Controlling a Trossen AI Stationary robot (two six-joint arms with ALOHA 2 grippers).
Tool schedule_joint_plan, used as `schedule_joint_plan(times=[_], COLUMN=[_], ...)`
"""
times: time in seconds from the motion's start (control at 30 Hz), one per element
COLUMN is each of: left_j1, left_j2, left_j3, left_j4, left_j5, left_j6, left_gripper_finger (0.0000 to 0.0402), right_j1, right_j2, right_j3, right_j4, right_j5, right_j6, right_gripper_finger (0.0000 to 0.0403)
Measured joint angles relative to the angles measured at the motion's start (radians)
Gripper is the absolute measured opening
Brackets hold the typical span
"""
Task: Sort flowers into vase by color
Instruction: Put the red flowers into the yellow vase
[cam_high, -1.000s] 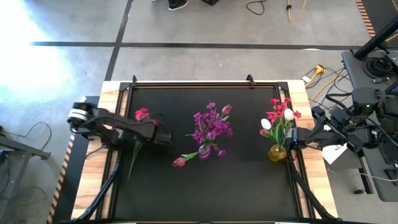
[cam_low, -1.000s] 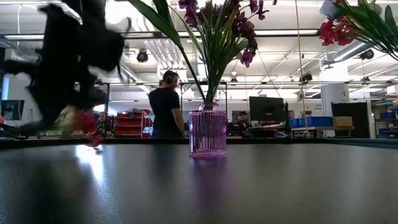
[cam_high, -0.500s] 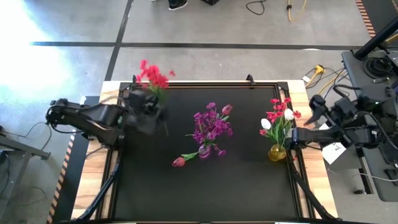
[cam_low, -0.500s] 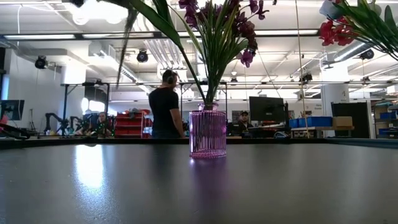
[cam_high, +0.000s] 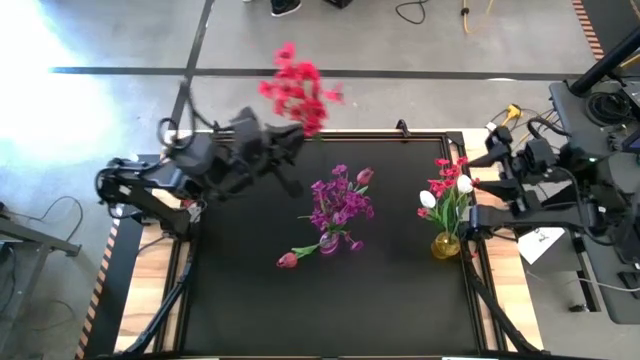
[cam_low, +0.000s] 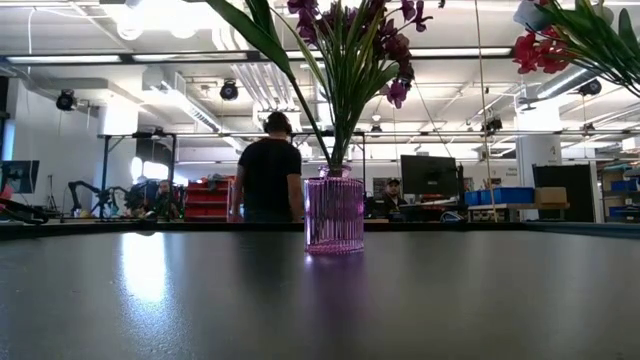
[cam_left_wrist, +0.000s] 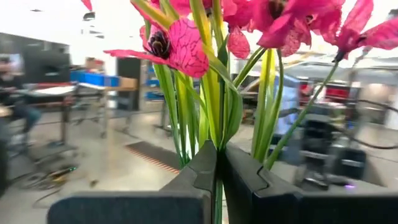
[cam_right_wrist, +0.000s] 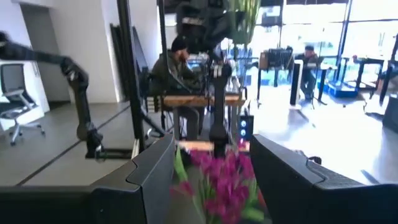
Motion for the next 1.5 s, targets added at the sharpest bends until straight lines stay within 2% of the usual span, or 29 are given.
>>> schedule_joint_plan(times=[0.23,0.4,0.5,0.57,0.73,0.97,1.27,1.37,1.5], left_j1=[0.001,0.0,-0.001,-0.001,0.016,0.024,0.032,0.033,0.033], left_j2=[0.267,0.448,0.539,0.543,0.538,0.549,0.552,0.552,0.552], left_j3=[0.264,0.485,0.605,0.567,0.507,0.495,0.488,0.482,0.481], left_j4=[-0.001,-0.002,-0.028,0.056,0.105,0.104,0.101,0.097,0.068], left_j5=[0.096,0.227,0.231,0.25,0.353,0.358,0.358,0.345,0.34], left_j6=[0.053,0.074,0.123,0.143,0.1,0.1,0.104,0.104,0.104], left_gripper_finger=[0.0,0.0,0.0,0.0,0.0,0.0,0.0,0.0,0.0], right_j1=[0.0,0.0,0.0,0.001,0.001,0.001,0.001,0.001,0.001], right_j2=[0.139,0.219,0.24,0.252,0.281,0.307,0.342,0.353,0.357], right_j3=[-0.002,0.001,-0.001,-0.001,-0.001,-0.001,0.002,0.002,0.003], right_j4=[0.157,0.215,0.262,0.291,0.3,0.349,0.411,0.41,0.411], right_j5=[-0.002,-0.006,-0.069,-0.107,-0.118,-0.171,-0.171,-0.171,-0.171], right_j6=[0.001,-0.058,-0.085,-0.091,-0.114,-0.107,-0.006,0.022,0.022], right_gripper_finger=[0.0201,0.0201,0.0201,0.0201,0.0201,0.0201,0.0197,0.017,0.0098])
